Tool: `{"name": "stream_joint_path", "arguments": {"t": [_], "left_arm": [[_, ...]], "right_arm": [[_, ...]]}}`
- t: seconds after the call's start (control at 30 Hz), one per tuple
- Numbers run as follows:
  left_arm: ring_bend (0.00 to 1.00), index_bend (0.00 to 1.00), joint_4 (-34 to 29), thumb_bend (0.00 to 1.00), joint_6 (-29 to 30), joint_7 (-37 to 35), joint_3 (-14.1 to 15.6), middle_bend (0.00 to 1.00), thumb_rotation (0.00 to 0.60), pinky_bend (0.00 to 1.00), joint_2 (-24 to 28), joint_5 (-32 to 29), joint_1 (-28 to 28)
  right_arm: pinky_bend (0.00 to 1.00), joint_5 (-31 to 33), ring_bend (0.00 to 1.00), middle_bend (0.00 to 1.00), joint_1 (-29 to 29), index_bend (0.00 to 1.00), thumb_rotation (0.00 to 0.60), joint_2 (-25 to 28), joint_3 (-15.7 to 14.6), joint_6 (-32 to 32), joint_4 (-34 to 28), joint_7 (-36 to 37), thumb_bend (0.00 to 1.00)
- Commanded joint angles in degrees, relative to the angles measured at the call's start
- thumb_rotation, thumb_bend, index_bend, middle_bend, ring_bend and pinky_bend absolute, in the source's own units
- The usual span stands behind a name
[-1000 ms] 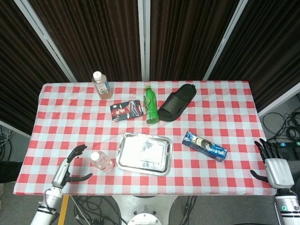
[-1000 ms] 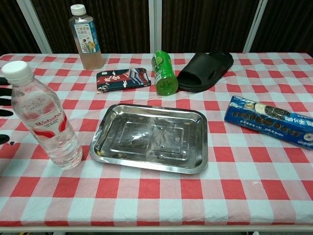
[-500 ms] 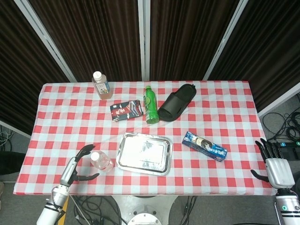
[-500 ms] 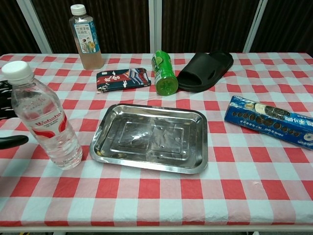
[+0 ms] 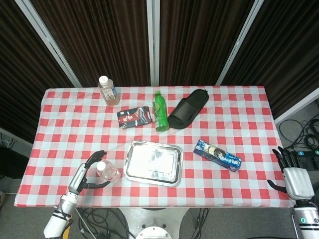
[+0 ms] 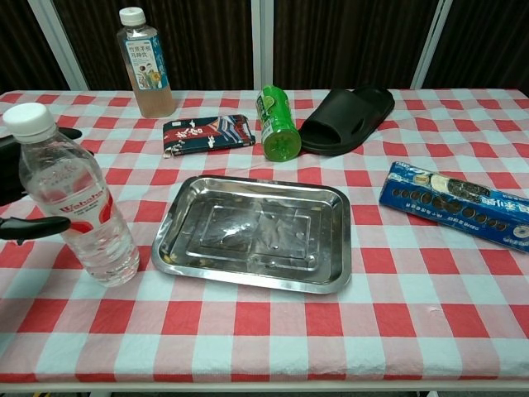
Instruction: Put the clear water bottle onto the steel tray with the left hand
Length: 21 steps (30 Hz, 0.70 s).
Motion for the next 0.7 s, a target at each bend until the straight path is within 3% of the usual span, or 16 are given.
{"name": "stream_joint_path", "arguments": {"t": [0.03, 0.37, 0.7], "left_arm": [[0.19, 0.21, -0.16, 0.08, -0.23, -0.25, -0.01, 0.29, 0.6, 0.2, -0.17, -0.26, -0.21], [0.29, 0.39, -0.63, 0.22, -0.1, -0.22, -0.54, 0.44, 0.6, 0.29, -0.78, -1.88, -0.34], [0.37, 0.48, -1.91, 0.28, -0.3, 1.07, -2.25, 0.51, 0.6, 0.36, -1.36, -3.5, -1.12]], "right_arm": [[0.0, 0.01, 0.0, 0.0, 0.0, 0.0, 0.6, -0.03, 0.02, 0.01, 0.06, 0.0, 0.09], [0.0, 0.05, 0.0, 0.0, -0.05, 0.0, 0.6, -0.1, 0.03, 0.02, 0.35, 0.2, 0.09], [0.0, -0.11, 0.0, 0.0, -0.07, 0.0, 0.6, -0.07, 0.02, 0.18, 0.38, 0.31, 0.09]]}}
